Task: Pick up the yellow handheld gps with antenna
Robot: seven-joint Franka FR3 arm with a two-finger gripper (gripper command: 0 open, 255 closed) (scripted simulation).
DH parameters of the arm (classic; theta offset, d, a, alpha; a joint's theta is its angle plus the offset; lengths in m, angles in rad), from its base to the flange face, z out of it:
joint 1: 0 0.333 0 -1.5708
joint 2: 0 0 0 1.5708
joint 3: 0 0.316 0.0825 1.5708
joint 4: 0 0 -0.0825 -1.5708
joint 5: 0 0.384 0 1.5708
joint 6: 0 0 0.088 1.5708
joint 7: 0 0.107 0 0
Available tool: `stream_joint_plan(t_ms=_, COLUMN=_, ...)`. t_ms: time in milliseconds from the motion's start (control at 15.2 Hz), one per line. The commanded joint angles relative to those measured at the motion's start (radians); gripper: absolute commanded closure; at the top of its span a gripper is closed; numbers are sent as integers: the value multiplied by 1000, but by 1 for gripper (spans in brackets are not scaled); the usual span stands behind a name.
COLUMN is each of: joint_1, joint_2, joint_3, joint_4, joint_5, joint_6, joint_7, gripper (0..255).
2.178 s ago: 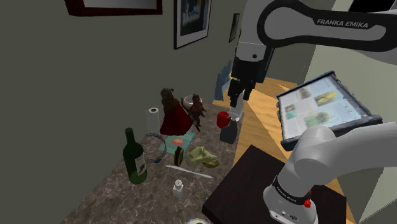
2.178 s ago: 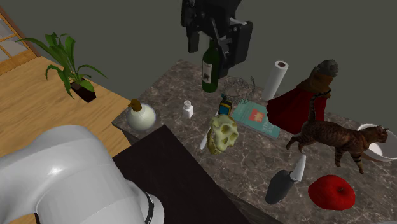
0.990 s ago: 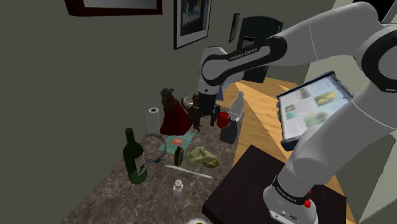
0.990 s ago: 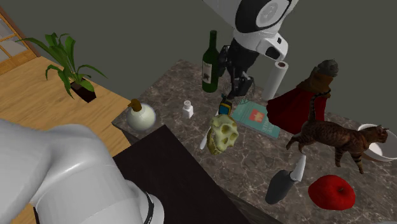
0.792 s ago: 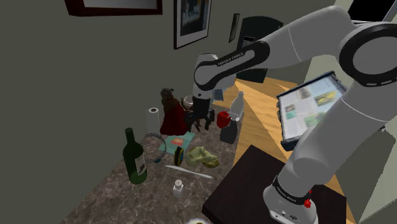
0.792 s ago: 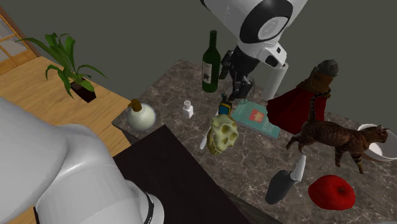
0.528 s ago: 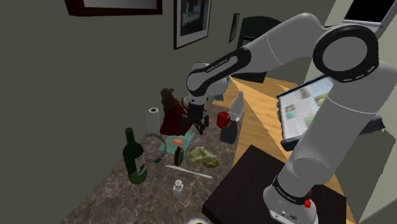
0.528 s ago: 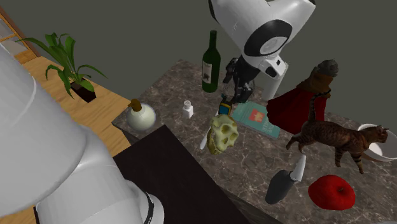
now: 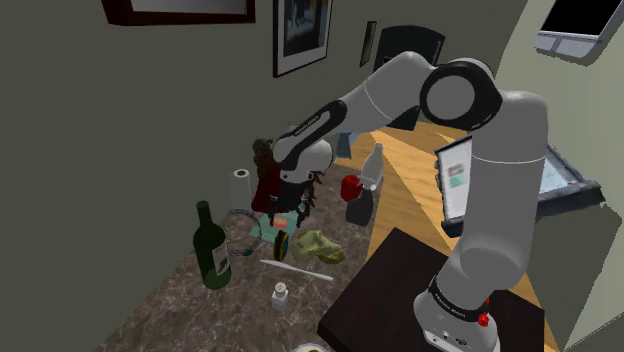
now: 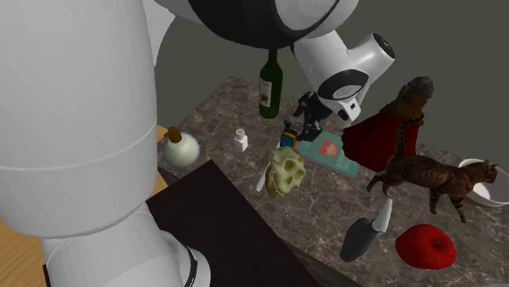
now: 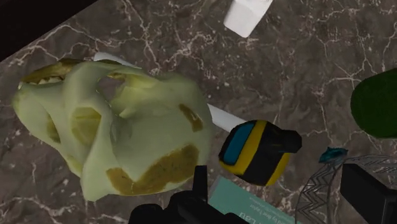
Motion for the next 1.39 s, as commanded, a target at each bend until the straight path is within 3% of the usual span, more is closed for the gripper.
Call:
stream_joint_plan(t_ms=0, joint_1=-7, joint_2=72, joint_3=1, joint_4=40, joint_5=28, joint_6=21, joint_7=-1, gripper=0)
stream_joint_plan(t_ms=594, joint_1=-9, joint_2=159, joint_3=9, joint_4=54, joint_5=47, joint_6=90, joint_7=-38, gripper=0)
stream_joint_plan(t_ms=660, joint_1=-9, joint_2=159, joint_3=8, joint_4=56, joint_5=46, joint_6=88, joint_7=-37, gripper=255)
stream_joint_plan(t_ms=1320, joint_1=-9, joint_2=148, joint_3=8, joint_4=52, joint_5=45, joint_6=81, joint_7=-33, gripper=255)
